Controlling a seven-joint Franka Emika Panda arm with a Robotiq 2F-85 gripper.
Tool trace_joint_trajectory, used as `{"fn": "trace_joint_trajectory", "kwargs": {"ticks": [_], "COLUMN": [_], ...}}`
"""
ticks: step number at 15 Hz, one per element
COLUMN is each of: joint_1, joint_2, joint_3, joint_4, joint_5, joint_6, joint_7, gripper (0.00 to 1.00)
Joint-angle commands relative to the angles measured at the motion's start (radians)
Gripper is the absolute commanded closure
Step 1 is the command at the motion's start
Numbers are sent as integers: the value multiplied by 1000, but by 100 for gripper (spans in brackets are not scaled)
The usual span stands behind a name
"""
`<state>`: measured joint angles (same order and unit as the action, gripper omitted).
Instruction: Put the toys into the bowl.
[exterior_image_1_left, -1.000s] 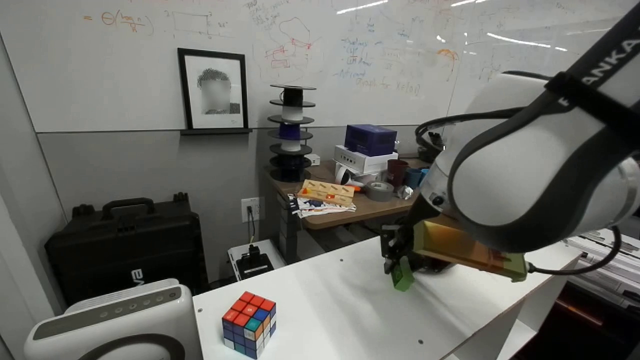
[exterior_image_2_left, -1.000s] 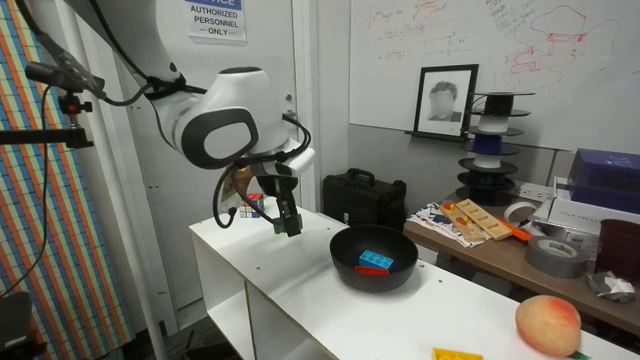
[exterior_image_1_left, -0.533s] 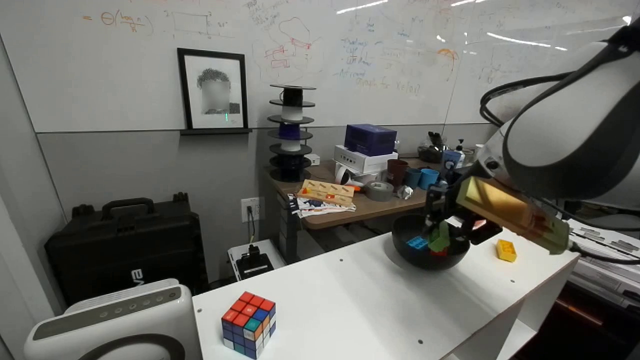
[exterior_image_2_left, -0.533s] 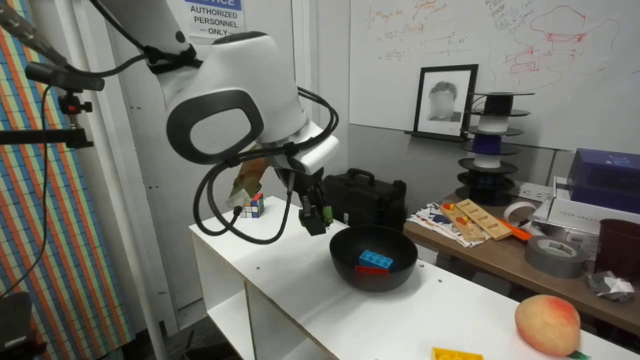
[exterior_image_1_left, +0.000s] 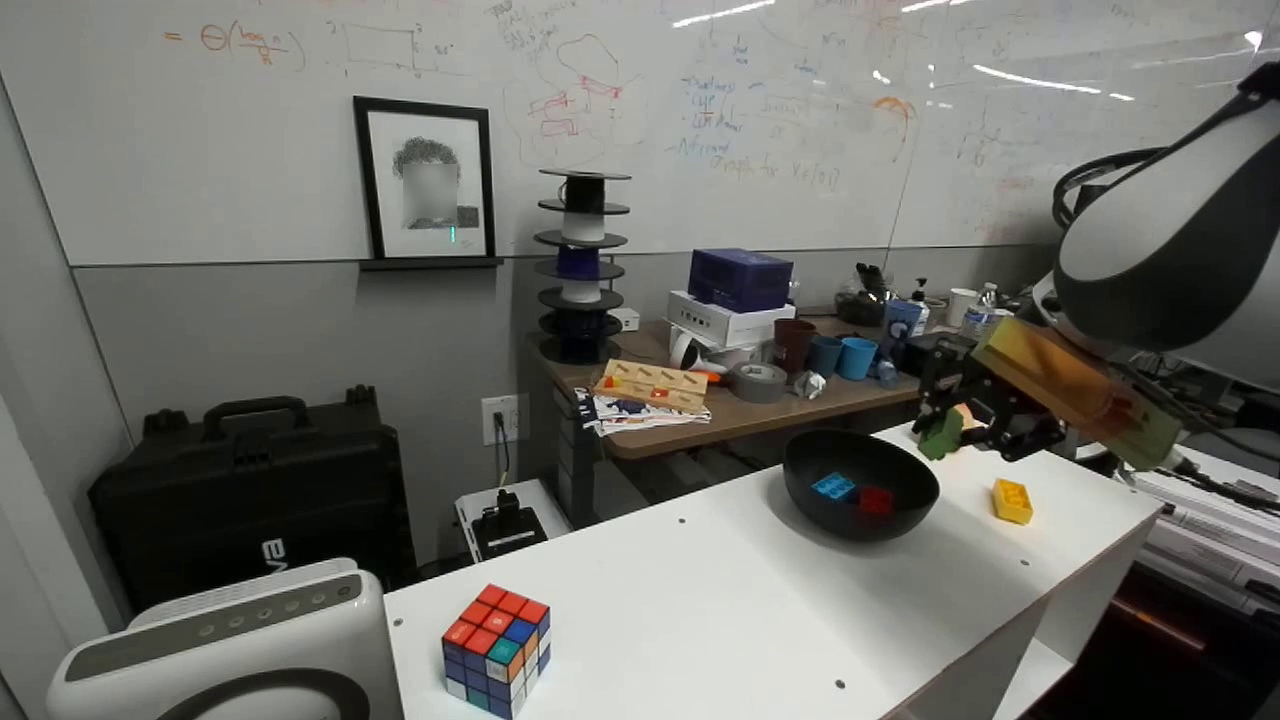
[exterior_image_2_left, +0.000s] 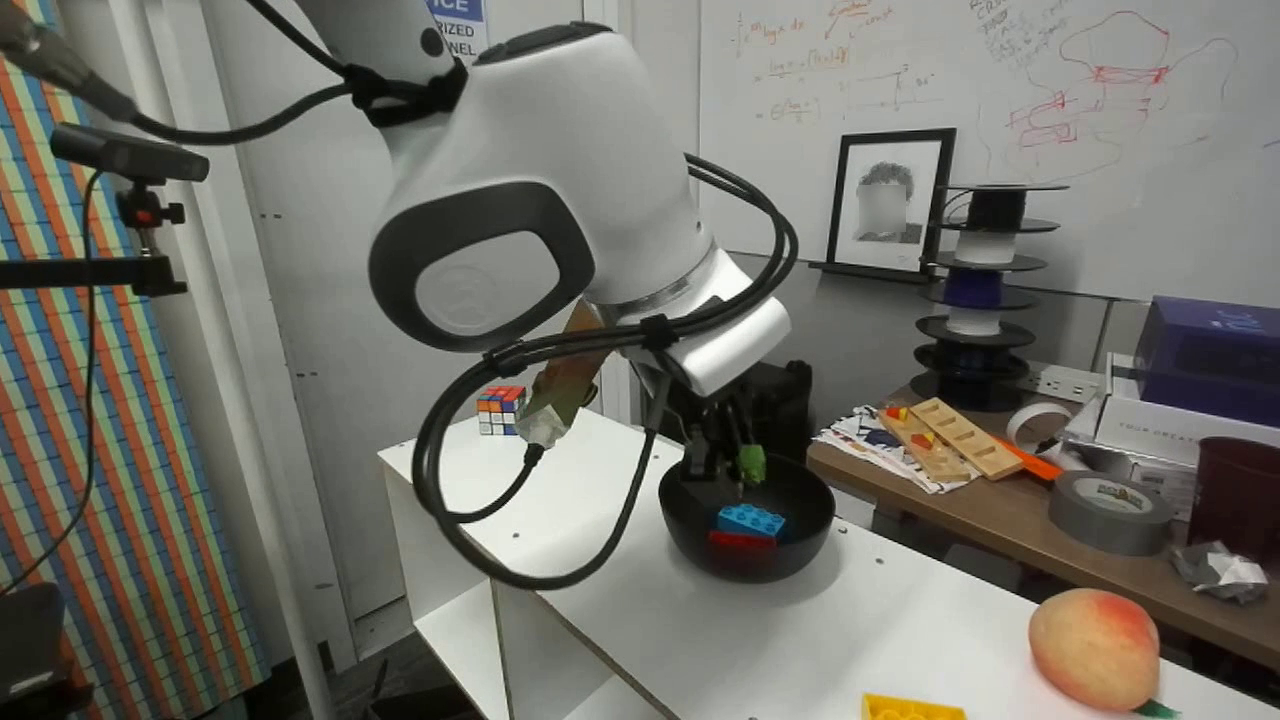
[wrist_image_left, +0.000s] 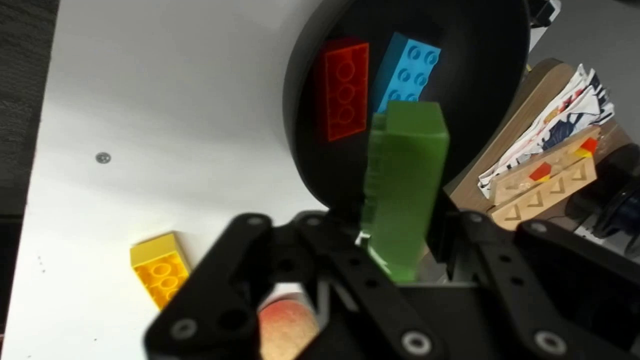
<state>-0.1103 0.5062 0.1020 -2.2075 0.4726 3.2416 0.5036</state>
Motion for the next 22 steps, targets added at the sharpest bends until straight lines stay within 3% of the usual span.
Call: {"fn": "trace_joint_trajectory", "kwargs": {"ticks": [1, 3, 5, 6, 11, 14, 15, 17, 22], "joint_1": [8, -24, 8, 43, 259, 319, 284, 318, 316], "joint_2": [21, 25, -18, -35, -180, -218, -149, -175, -184], "joint_3": [-6, 30, 29, 8, -69, -29, -29, -19, -24], "joint_4": [52, 68, 33, 14, -176, -221, -166, -194, -204], "joint_5": [8, -17, -32, -28, -104, -155, -124, -139, -145], "joint_6": [-39, -51, -43, -49, -188, -268, -224, -247, -253], "joint_7": [-6, -18, -28, -48, -55, -72, -58, -56, -62], "gripper": [36, 20, 4, 1, 0, 0, 0, 0, 0]}}
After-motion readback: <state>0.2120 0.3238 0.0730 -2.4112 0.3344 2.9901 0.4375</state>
